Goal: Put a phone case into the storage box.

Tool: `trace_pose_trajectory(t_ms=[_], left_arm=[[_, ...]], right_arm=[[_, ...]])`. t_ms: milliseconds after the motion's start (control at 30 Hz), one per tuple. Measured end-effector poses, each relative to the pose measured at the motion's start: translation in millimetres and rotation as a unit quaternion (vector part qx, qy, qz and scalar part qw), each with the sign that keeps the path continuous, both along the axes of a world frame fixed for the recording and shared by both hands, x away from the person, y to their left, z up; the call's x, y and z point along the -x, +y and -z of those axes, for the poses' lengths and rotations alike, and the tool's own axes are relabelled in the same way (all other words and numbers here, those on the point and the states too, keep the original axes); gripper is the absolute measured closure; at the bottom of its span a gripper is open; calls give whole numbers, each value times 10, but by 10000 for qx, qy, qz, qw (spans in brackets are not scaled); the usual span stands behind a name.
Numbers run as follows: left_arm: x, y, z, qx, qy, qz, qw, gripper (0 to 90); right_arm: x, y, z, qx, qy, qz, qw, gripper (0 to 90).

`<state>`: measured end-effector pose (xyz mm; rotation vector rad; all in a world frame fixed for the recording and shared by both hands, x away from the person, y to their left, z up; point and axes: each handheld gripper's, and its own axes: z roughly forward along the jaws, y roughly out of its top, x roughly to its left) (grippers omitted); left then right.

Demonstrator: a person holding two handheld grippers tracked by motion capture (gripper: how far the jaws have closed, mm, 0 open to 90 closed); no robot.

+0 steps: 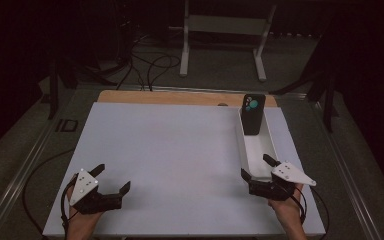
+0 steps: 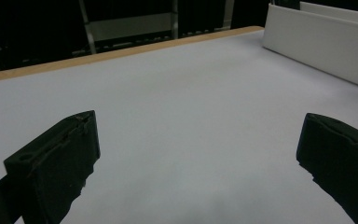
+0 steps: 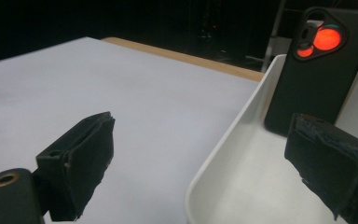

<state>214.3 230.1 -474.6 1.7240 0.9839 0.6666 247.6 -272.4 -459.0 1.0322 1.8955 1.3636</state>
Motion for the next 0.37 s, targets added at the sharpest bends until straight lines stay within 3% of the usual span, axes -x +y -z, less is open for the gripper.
trace_pose_trajectory(t_ms=[367], left_arm=[[1,-20,28,-154,-38,-15,9999,0]], right_arm=[[115,-118,114,-270,-65,72,9996,79]])
